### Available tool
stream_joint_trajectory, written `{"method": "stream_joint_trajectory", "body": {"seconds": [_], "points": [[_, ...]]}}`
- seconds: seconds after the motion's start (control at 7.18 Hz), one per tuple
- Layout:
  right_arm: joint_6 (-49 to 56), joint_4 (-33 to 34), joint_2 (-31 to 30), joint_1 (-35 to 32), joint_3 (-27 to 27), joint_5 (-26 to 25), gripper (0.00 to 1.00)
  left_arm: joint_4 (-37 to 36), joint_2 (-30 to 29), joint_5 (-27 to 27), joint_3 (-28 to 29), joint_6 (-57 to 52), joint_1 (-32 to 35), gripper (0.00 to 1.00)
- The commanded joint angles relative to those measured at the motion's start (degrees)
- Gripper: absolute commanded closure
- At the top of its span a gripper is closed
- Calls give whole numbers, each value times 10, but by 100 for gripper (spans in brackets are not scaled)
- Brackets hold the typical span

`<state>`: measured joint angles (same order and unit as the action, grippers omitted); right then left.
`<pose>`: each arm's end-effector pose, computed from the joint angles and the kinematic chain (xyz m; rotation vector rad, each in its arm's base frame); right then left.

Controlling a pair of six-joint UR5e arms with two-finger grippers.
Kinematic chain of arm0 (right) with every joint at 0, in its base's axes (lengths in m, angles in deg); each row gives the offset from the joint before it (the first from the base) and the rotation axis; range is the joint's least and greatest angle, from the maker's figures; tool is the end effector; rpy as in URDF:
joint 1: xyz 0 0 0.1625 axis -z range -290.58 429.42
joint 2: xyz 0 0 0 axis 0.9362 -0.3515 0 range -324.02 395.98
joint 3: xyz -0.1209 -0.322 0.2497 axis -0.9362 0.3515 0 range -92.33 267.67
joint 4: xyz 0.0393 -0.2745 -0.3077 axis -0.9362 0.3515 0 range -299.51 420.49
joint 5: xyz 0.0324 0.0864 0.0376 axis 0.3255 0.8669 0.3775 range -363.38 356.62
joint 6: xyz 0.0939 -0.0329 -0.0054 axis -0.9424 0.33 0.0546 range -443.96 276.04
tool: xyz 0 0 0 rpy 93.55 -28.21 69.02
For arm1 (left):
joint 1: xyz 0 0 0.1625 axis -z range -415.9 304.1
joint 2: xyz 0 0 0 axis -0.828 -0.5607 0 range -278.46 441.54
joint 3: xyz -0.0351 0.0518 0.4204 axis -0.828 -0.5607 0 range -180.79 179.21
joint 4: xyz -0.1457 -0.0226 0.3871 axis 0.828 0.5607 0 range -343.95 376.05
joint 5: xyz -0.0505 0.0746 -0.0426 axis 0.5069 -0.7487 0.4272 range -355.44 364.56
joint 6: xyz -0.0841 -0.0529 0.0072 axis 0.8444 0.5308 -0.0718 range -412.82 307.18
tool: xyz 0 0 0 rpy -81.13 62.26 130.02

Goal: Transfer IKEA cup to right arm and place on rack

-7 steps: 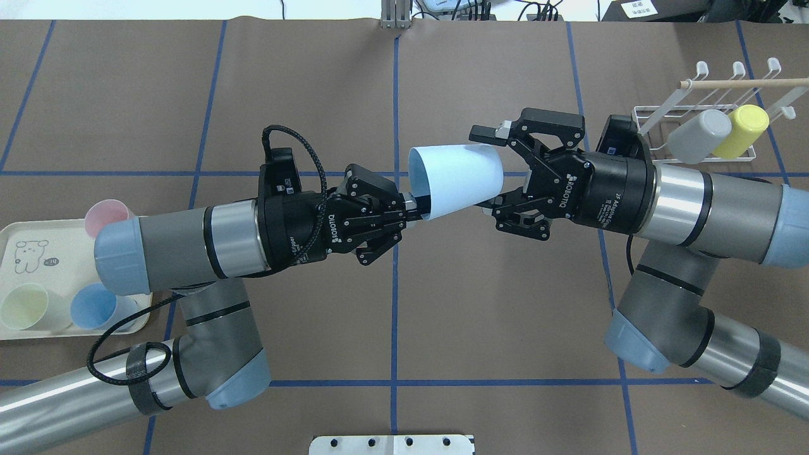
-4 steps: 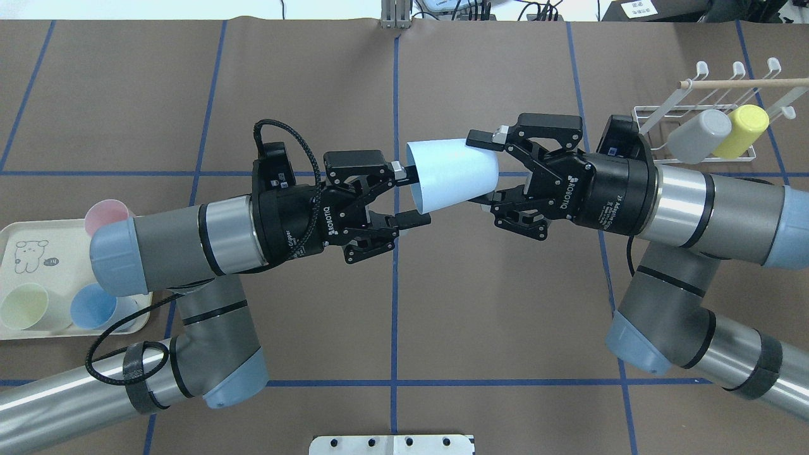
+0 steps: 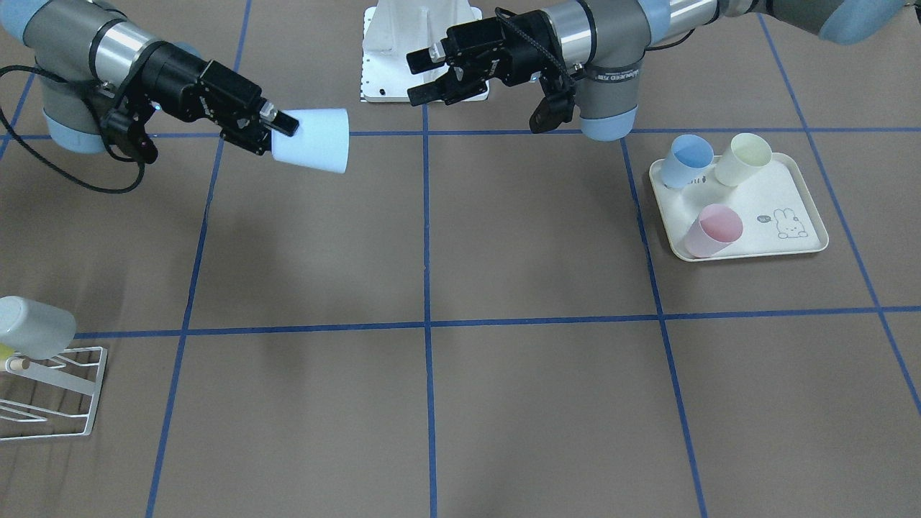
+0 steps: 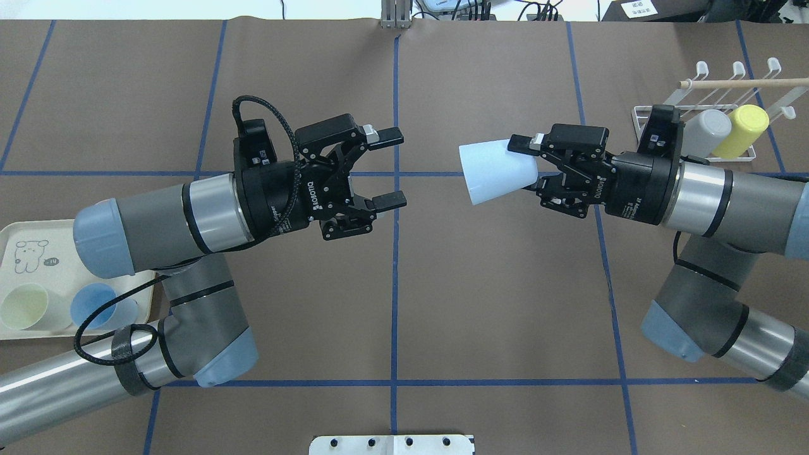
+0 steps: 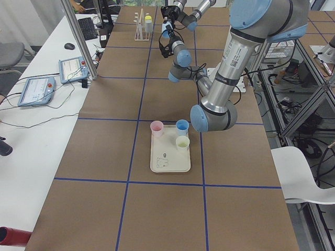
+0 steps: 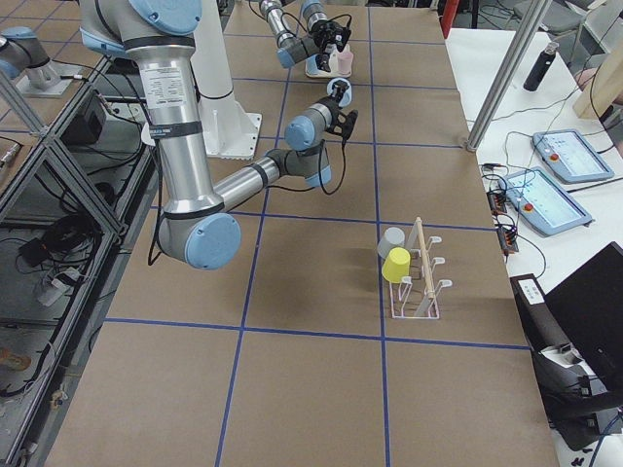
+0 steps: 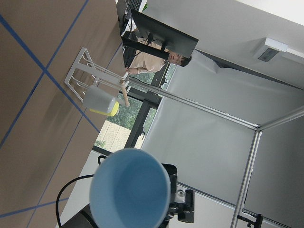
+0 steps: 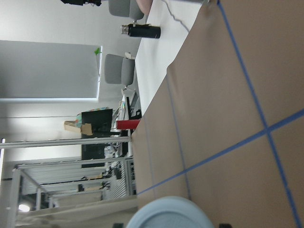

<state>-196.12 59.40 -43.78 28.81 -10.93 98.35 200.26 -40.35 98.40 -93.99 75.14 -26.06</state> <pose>-0.3095 -0.4142 0.3272 0.1733 -1.9409 0.5392 0.4221 -0.3881 0.1578 -0.2006 2.3067 -0.5470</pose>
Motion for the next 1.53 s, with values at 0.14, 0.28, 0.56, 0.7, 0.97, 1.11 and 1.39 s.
{"method": "stream_joint_trajectory", "body": {"seconds": [0.14,0.28,0.56,0.7,0.97,1.11,1.39], "points": [[244,98,-90,-100,18,2,100,-2,3,-1,33,-30,1,1],[317,124,-121,-153,14,27,100,-2,4,-1,34,-33,1,1],[500,215,-139,-309,17,155,100,-1,7,-5,40,-34,1,1],[627,287,-138,-355,15,181,100,-1,7,-6,43,-34,0,1],[803,404,-136,-378,17,184,100,0,6,-20,57,-35,-1,1],[854,455,-131,-394,16,202,100,-1,6,-21,58,-35,-1,1],[862,499,-124,-395,19,218,100,0,6,-21,62,-35,-2,1]]}}
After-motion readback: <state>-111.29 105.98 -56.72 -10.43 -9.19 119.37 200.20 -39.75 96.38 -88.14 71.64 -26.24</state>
